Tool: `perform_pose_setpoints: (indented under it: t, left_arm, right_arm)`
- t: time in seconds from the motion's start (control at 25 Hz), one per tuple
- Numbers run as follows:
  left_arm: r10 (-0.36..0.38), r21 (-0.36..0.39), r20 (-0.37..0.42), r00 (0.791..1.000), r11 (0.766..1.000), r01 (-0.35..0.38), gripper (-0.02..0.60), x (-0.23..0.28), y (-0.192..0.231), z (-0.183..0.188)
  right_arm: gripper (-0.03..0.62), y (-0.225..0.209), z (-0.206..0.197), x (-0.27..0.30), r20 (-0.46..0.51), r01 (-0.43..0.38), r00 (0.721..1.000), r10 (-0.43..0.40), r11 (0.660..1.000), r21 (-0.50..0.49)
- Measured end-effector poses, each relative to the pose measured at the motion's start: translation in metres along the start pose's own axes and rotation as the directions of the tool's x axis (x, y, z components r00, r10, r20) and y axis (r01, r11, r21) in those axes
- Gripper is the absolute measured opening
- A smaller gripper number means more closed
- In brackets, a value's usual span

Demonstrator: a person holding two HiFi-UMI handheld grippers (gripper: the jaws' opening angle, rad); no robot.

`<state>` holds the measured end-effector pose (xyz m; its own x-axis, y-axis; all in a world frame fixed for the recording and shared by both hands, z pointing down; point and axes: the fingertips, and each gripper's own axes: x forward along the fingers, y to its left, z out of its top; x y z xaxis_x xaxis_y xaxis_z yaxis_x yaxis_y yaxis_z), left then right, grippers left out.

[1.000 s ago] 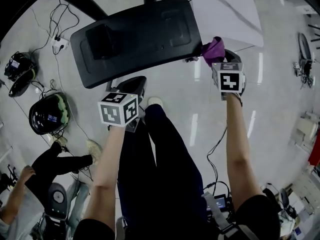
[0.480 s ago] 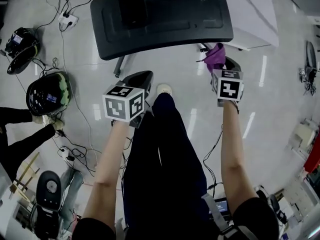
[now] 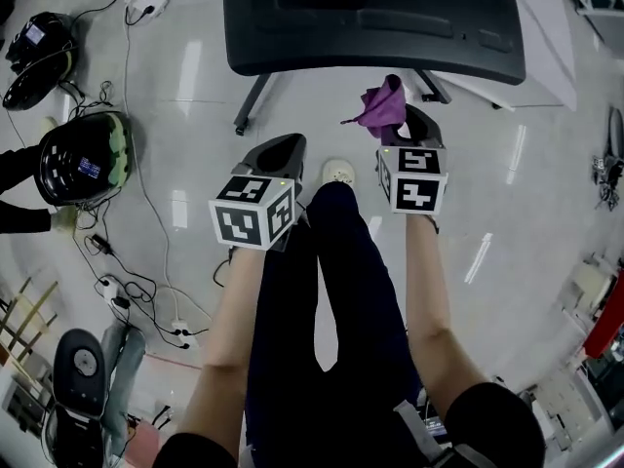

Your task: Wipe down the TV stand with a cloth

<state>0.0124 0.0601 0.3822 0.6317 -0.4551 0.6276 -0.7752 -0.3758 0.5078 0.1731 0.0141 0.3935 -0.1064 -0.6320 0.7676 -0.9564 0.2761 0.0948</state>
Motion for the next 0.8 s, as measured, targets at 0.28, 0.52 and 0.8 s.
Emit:
perform_pose_setpoints:
  t: [0.28,0.52,0.8]
  left_arm:
    - [0.030,0.011,0.092,0.995,0.999,-0.031,0.006,0.046,0.049,-0.033]
    - [0.066,0.003,0.148,0.987,0.998,-0.067,0.006,0.100,0.095,-0.070]
    - [-0.005,0.123,0.126,0.992,0.992,-0.011,0.006,0.170,0.114,-0.079]
  right_arm:
    - [0.097,0.048,-0.028,0.081,0.070,-0.049,0.997,0.045,0.997,0.054]
    - [0.097,0.065,-0.047,0.149,0.035,-0.061,0.997,0.061,0.998,-0.014]
    - [0.097,0.083,-0.004,0.160,0.153,-0.137,0.976,0.152,0.985,-0.105]
